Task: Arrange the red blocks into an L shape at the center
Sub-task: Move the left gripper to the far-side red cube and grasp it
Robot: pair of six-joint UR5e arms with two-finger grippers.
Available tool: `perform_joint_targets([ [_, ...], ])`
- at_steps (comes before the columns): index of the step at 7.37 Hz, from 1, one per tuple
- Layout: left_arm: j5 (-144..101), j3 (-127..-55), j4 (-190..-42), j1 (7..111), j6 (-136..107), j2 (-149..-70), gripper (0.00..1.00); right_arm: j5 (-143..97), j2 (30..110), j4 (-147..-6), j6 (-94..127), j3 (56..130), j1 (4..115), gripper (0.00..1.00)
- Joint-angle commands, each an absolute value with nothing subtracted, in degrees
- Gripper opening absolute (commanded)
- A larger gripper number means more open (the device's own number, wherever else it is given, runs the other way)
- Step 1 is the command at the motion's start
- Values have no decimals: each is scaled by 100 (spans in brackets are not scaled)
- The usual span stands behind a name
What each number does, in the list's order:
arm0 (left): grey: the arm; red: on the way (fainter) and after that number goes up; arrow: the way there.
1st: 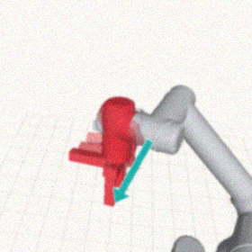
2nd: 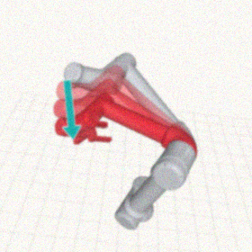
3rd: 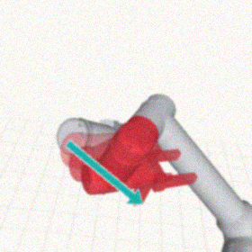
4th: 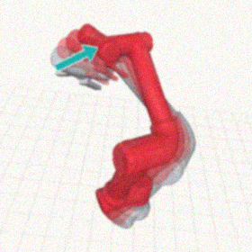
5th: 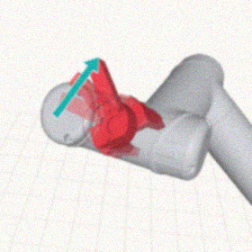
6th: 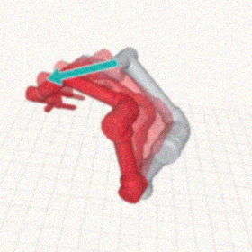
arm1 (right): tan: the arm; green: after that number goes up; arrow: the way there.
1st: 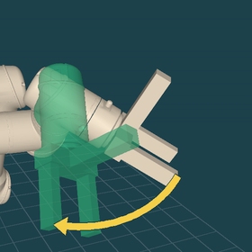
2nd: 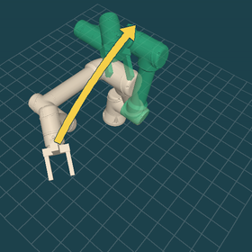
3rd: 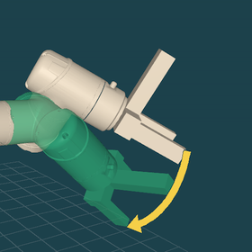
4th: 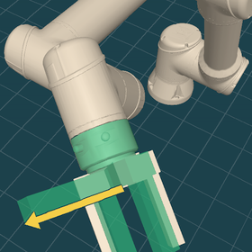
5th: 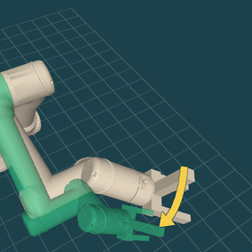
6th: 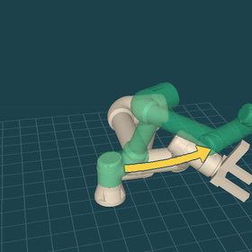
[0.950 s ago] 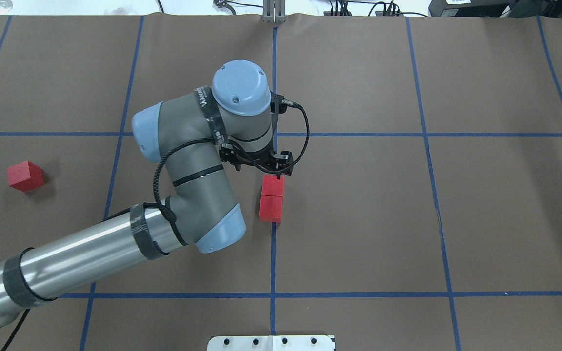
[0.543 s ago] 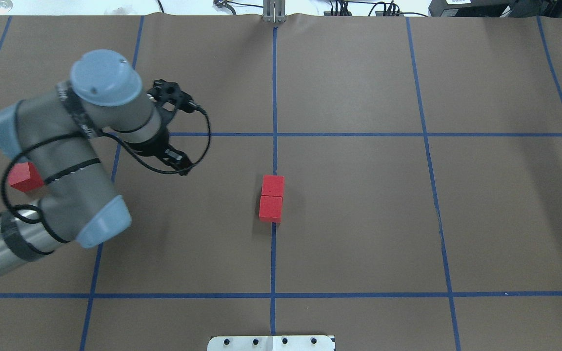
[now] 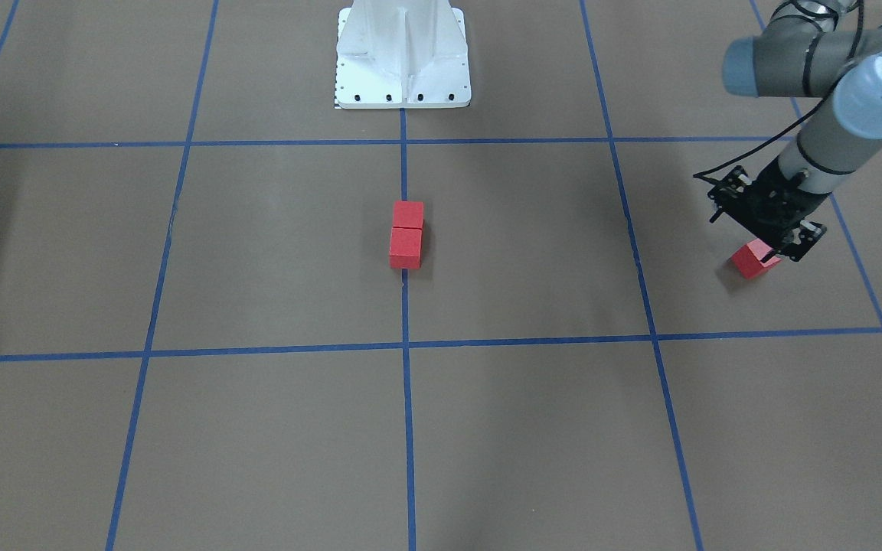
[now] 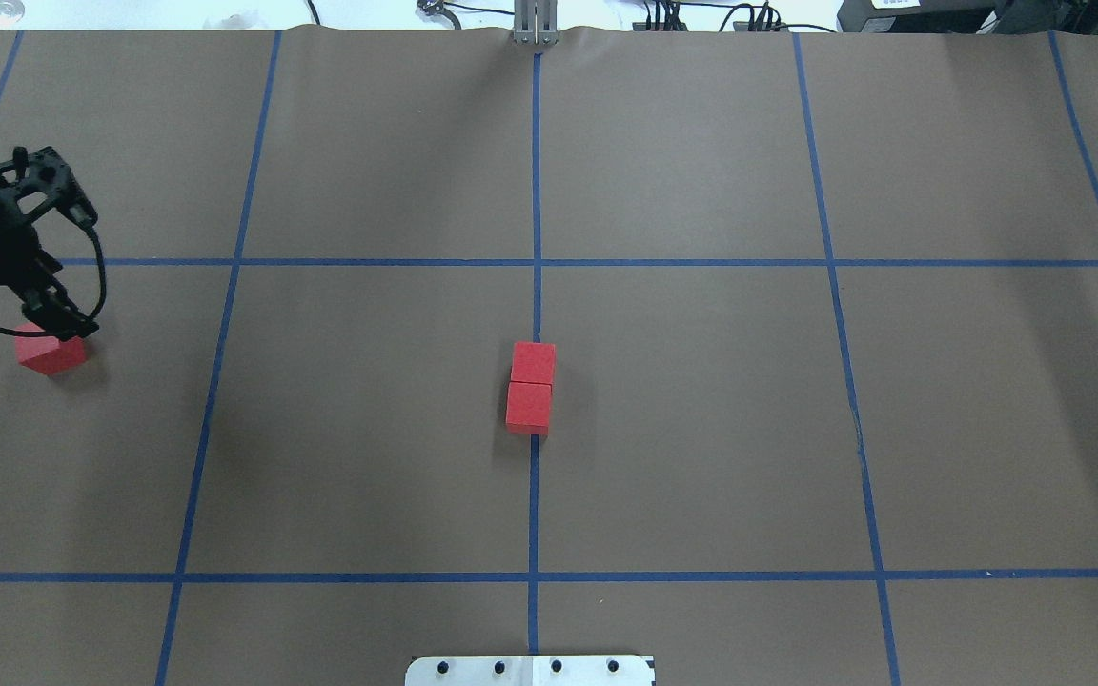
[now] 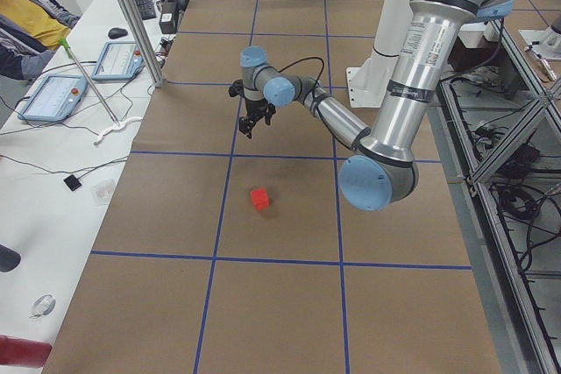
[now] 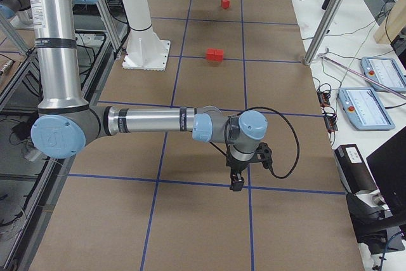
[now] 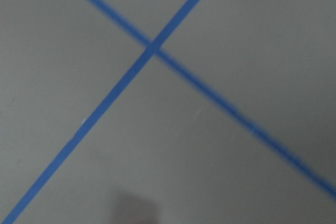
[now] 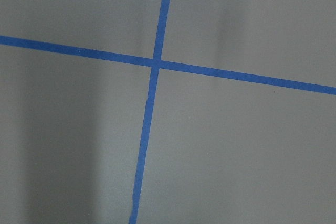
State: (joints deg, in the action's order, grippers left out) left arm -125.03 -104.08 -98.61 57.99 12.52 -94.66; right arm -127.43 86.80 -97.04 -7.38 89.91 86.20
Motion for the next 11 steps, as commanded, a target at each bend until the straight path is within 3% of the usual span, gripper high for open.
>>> perform_joint_targets([
  [1,-12639,-10084,-10839,5977,1863,-8879,99,-12744,8631,-9703,-747,8930,8622,99],
  [3,-12639,-9258,-12124,5950,1793,-8859,99,-12744,8605,-9703,-738,8921,8613,99],
  [11,-12647,-9141,-12173,5722,1310,-8991,99,-12744,8552,-9703,-747,8859,8604,99],
])
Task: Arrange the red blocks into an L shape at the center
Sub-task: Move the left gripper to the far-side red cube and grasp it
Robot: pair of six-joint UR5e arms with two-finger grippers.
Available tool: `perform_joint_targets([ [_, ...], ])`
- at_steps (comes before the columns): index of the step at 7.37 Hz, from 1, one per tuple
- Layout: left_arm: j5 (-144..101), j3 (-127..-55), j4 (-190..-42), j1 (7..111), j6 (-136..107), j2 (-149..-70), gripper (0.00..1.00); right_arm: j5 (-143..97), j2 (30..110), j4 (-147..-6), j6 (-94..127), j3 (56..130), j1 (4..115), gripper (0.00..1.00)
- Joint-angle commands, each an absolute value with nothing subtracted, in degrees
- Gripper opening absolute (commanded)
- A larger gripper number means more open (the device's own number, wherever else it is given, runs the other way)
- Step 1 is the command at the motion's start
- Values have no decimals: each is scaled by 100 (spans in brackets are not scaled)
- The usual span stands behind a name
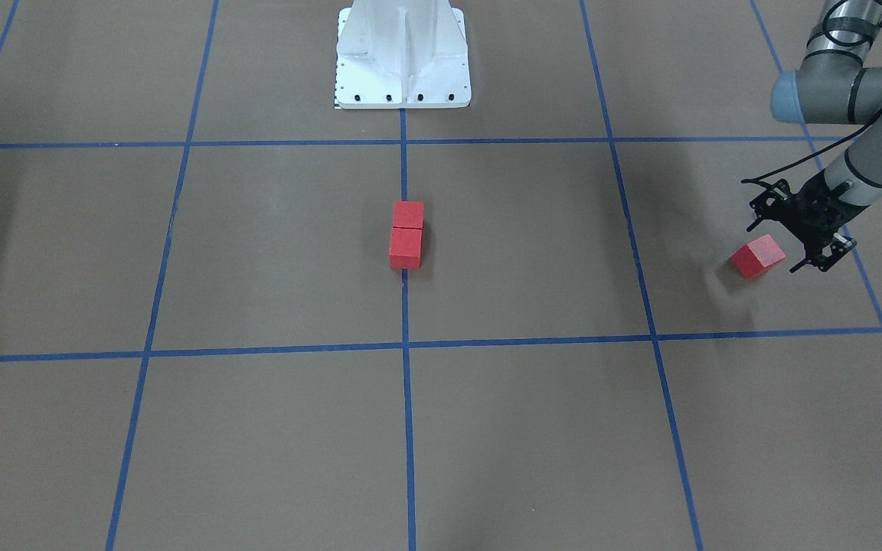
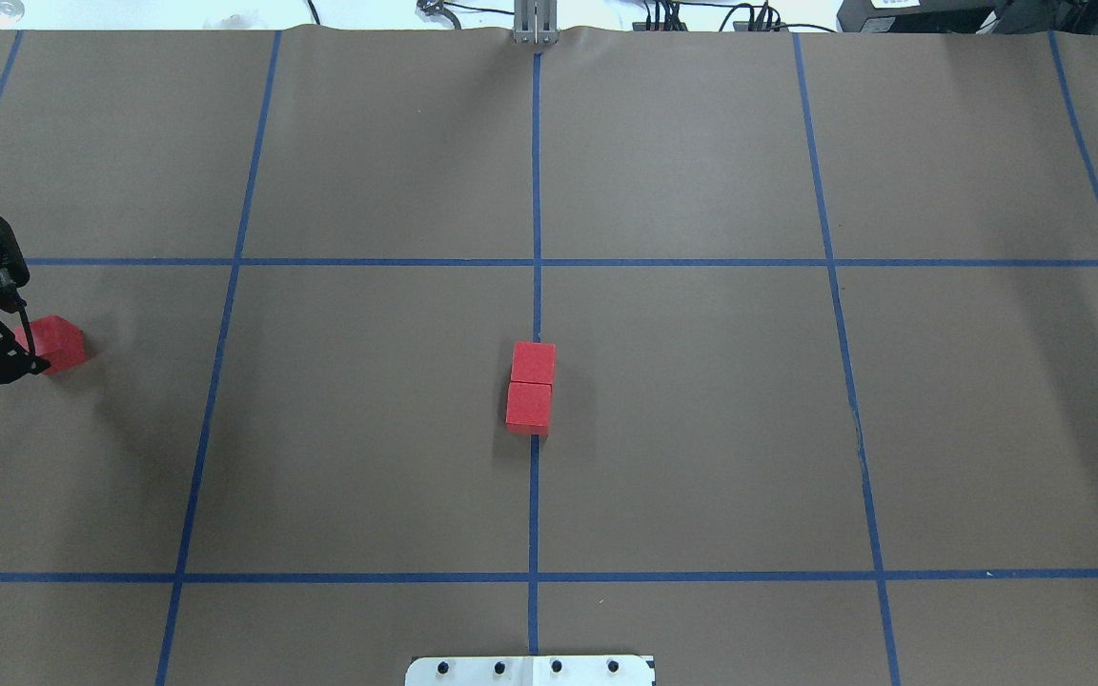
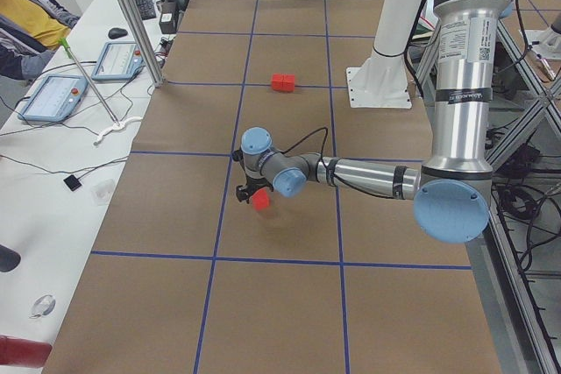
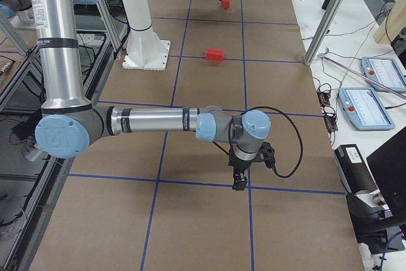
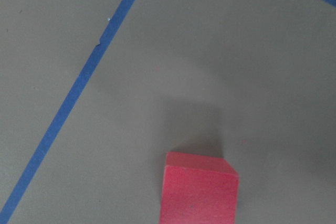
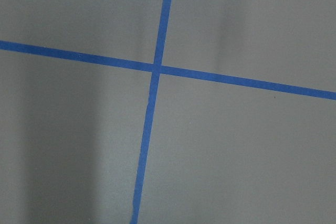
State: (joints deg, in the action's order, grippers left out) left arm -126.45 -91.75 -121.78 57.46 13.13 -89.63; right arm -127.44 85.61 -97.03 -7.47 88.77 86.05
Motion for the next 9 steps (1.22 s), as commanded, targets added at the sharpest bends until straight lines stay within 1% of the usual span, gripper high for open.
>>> perform_joint_targets([
  [1,-12647,-9123,-12173,5713,1318,-8991,99,-12744,8552,-9703,-747,8859,8604,99],
  [3,-12647,-9071,-12173,5687,1353,-9000,86,-12744,8552,-9703,-747,8859,8604,99],
  [5,-12656,-9053,-12155,5678,1354,-9009,77,-12744,8552,-9703,-747,8859,8596,99],
  [6,-12656,-9061,-12147,5678,1354,-9017,54,-12744,8543,-9703,-747,8859,8596,99],
  [7,-12926,-9027,-12129,5686,1354,-9174,21,-12744,8543,-9703,-747,8859,8596,99],
  [8,-13294,-9026,-12033,5687,1354,-9298,0,-12744,8499,-9703,-738,8851,8596,99],
  [9,-13333,-9035,-11997,5687,1354,-9429,0,-12744,8473,-9703,-747,8807,8596,99],
])
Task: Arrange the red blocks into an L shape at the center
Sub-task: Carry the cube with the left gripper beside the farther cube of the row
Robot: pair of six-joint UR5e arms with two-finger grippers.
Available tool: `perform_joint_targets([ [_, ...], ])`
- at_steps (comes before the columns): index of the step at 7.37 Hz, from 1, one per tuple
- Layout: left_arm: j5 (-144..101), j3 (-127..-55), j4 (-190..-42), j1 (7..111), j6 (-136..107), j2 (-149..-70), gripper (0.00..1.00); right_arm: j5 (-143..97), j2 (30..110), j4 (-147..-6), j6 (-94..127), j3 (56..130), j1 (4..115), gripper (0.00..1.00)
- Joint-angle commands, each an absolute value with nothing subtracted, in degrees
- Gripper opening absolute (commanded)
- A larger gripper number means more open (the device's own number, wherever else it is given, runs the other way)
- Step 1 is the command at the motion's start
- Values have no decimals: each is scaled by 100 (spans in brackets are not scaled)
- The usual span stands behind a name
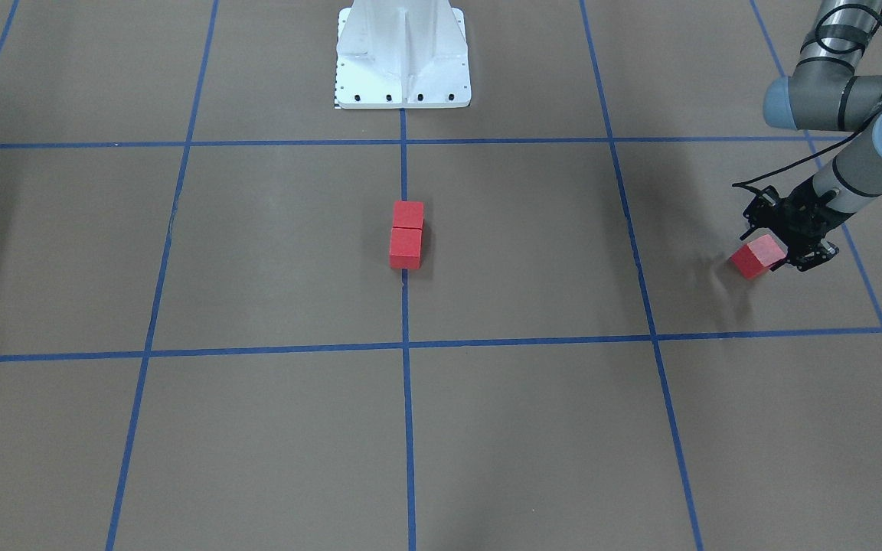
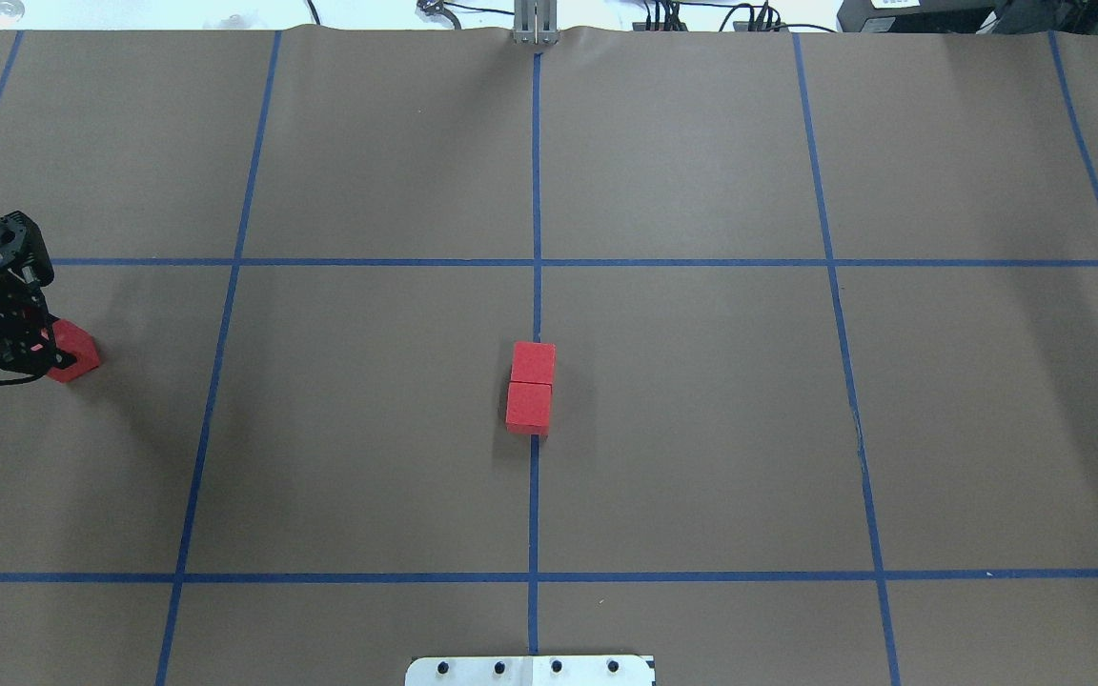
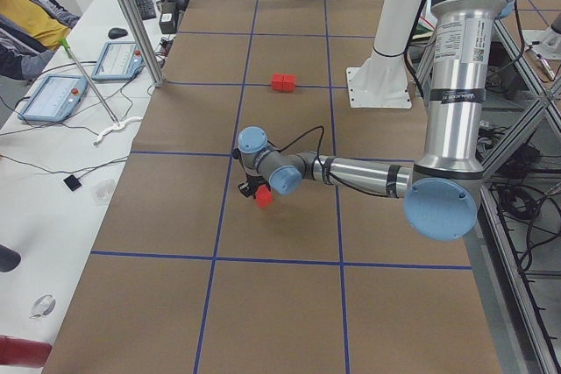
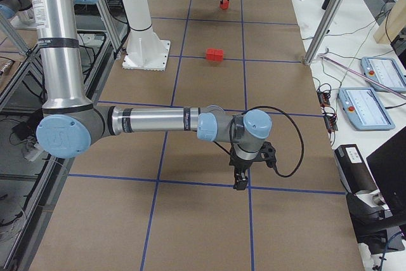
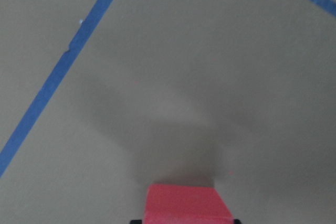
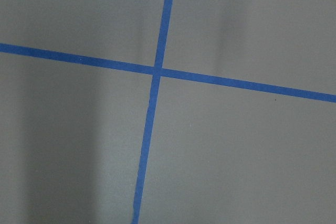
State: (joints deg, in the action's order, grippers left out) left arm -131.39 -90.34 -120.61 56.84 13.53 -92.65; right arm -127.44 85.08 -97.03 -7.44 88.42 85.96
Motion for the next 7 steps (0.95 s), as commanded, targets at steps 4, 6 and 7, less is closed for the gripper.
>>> perform_joint_targets([
  [4,-13184,-9105,-11997,5757,1345,-10209,0,-12735,8385,-9703,-738,8745,8596,99],
  [6,-13027,-9166,-12032,5792,1292,-10861,0,-12744,8376,-9703,-747,8710,8596,99],
  [7,-12120,-9454,-12032,5792,1292,-10898,0,-12744,8376,-9703,-747,8710,8596,99],
])
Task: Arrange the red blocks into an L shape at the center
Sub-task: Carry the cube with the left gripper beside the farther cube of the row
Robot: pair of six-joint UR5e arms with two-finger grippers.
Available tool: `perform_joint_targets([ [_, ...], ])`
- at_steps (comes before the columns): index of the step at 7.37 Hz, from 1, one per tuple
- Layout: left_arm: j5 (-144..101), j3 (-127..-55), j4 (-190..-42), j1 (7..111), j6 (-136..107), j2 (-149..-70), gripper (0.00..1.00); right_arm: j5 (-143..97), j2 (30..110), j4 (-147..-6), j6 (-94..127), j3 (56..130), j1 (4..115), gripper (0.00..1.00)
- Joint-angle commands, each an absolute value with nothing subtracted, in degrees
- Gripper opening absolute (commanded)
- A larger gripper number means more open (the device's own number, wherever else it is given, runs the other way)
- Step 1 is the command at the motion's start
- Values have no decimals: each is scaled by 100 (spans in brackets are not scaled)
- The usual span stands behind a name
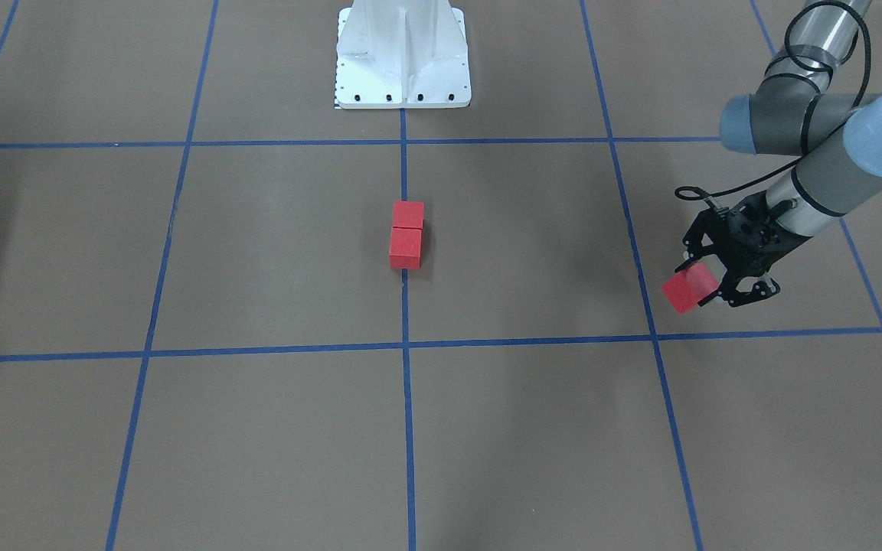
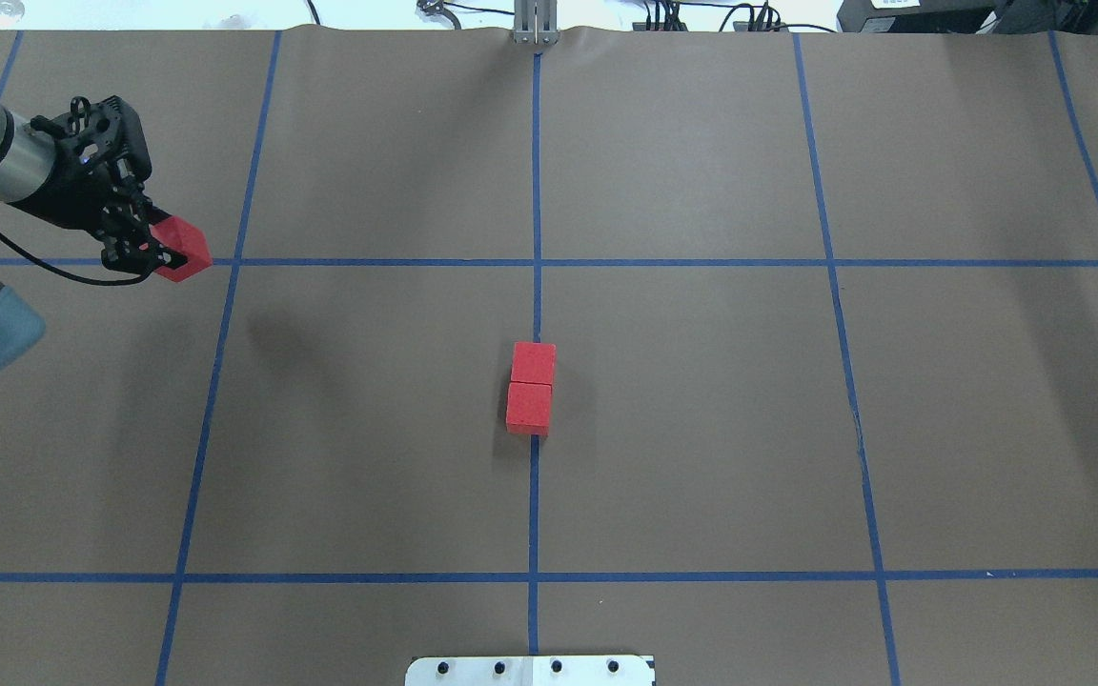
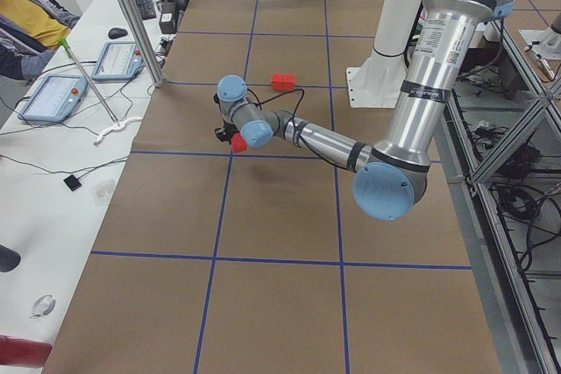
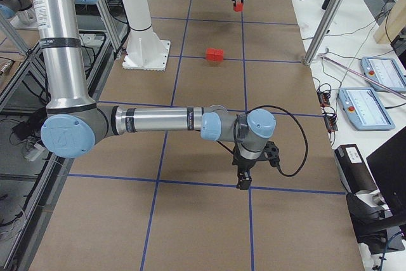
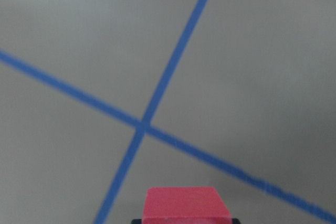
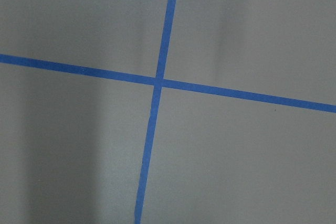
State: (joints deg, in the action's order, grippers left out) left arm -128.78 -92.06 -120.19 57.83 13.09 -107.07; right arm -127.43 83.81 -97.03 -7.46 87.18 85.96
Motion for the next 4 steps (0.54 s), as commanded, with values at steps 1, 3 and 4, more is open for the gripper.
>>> perform_joint_targets([
  [1,-11537,-9631,-11997,5748,1344,-10811,0,-12744,8376,-9703,-738,8710,8596,99],
  [3,-11662,-9432,-11936,5155,1397,-10898,0,-12735,8350,-9703,-747,8649,8587,99],
  [4,-11585,-9465,-11909,4959,2415,-11273,0,-12744,8350,-9703,-747,8605,8587,99],
])
